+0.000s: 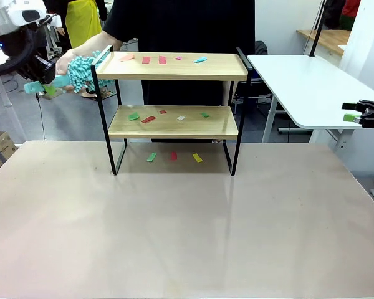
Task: Clean the shelf.
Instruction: Pick up the Duster handed by the human.
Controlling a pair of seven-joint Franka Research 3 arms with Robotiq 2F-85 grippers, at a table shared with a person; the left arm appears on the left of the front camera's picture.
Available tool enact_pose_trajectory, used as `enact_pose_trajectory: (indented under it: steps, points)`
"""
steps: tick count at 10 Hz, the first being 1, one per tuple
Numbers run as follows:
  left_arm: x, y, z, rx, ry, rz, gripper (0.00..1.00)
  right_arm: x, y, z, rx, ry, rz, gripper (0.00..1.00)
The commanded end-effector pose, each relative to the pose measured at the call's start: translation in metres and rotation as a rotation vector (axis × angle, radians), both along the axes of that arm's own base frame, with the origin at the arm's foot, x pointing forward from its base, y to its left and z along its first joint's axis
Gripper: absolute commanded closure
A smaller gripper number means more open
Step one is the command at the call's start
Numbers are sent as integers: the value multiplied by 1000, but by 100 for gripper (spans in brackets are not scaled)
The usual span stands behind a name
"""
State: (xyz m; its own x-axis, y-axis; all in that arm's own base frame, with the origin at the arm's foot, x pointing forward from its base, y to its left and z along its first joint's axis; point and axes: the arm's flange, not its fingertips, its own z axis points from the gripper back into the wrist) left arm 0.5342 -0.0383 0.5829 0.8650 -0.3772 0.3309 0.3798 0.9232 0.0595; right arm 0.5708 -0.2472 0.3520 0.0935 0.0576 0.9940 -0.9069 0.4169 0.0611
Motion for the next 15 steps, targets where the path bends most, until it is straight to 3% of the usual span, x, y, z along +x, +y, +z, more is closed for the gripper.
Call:
enact_pose_trajectory:
  steps: [1,5,6,7,15]
  points:
    - [-7,-3,-1,38,-7,42,100,1,2,2,0,-5,1,0]
    - [-8,0,1,40,-24,77,100,1,2,2,0,-5,1,0]
    - [-4,5,2,21,-70,100,100,1,2,2,0,-5,1,0]
    - [-1,1,1,27,-3,39,100,1,2,2,0,-5,1,0]
    - [-1,1,1,27,-3,39,100,1,2,2,0,-5,1,0]
